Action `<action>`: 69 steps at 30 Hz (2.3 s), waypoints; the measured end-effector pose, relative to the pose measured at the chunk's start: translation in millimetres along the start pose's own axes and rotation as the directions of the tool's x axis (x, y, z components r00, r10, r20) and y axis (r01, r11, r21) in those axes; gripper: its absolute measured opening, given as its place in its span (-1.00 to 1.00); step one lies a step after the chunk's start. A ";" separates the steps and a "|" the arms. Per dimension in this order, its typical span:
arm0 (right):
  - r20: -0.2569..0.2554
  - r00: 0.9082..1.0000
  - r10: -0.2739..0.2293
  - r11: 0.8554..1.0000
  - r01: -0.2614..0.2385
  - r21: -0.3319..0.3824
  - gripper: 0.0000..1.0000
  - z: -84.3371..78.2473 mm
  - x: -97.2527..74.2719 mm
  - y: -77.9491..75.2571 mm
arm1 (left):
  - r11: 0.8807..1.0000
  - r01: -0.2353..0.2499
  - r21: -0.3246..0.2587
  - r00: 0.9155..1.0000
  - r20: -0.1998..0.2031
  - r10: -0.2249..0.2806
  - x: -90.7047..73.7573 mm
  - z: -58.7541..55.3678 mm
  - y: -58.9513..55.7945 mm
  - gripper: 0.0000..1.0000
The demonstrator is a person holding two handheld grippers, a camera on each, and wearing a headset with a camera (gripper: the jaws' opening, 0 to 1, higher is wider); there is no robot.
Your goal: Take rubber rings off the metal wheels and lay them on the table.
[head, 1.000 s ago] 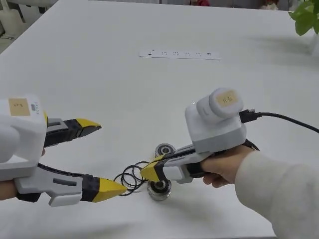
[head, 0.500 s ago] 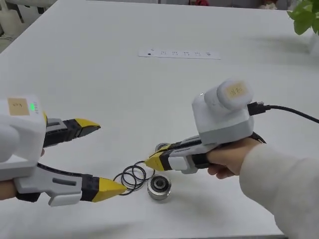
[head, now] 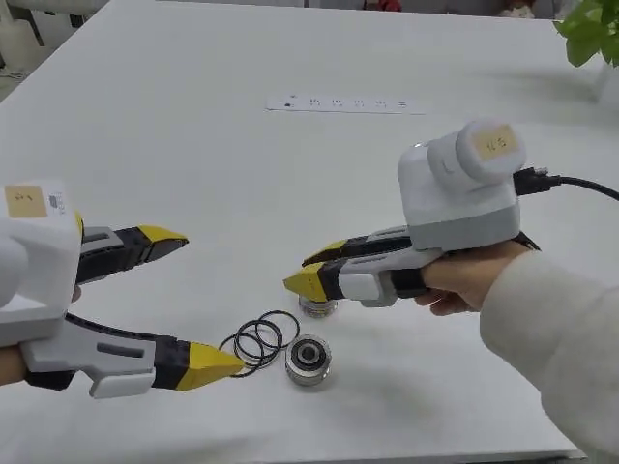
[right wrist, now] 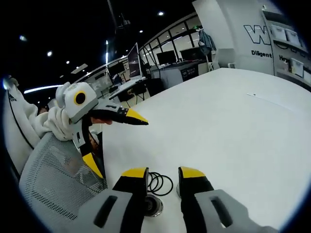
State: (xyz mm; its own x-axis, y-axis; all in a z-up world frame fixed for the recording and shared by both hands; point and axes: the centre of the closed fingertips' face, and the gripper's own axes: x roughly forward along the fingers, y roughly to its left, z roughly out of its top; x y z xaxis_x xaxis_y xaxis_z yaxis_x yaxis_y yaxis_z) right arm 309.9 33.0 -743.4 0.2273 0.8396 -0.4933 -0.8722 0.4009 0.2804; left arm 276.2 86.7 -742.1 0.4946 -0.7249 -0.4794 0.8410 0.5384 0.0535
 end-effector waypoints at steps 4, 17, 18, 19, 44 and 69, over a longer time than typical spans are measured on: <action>0.028 1.000 -0.001 1.000 0.001 -0.017 -0.36 7.9 -7.7 0.9 | 1.000 -0.004 -0.011 1.000 0.005 0.004 -1.5 0.8 0.7 0.72; 0.101 0.995 0.005 0.997 0.004 -0.083 0.16 28.0 -35.2 2.2 | 1.000 -0.006 -0.023 1.000 0.003 0.006 -4.6 -0.5 0.3 0.79; 0.106 0.994 0.004 0.996 0.005 -0.084 0.22 28.9 -37.3 1.7 | 1.000 -0.007 -0.024 1.000 0.003 0.007 -4.8 -0.4 0.4 0.80; 0.114 0.993 0.003 0.996 0.007 -0.085 0.27 30.0 -40.6 0.7 | 1.000 -0.008 -0.025 1.000 0.005 0.008 -5.1 -0.4 0.8 0.80; 0.209 0.976 -0.053 0.997 0.062 -0.036 1.00 15.3 -99.4 -18.3 | 0.999 -0.008 -0.037 1.000 0.011 0.009 -6.0 -1.6 0.6 0.81; 0.104 0.994 -0.038 0.999 0.036 0.015 1.00 -44.5 -106.0 -14.0 | 0.998 0.005 -0.055 1.000 -0.009 -0.006 -3.4 -9.9 -2.7 0.82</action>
State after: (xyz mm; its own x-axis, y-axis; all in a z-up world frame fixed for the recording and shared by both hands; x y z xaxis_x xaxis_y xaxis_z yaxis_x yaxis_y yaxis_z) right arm 278.7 -77.9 -731.6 0.3040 0.8575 -0.4151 -0.8566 0.4367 0.2748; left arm 270.1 92.0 -749.3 0.4880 -0.7240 -0.4875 0.8301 0.5577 0.0026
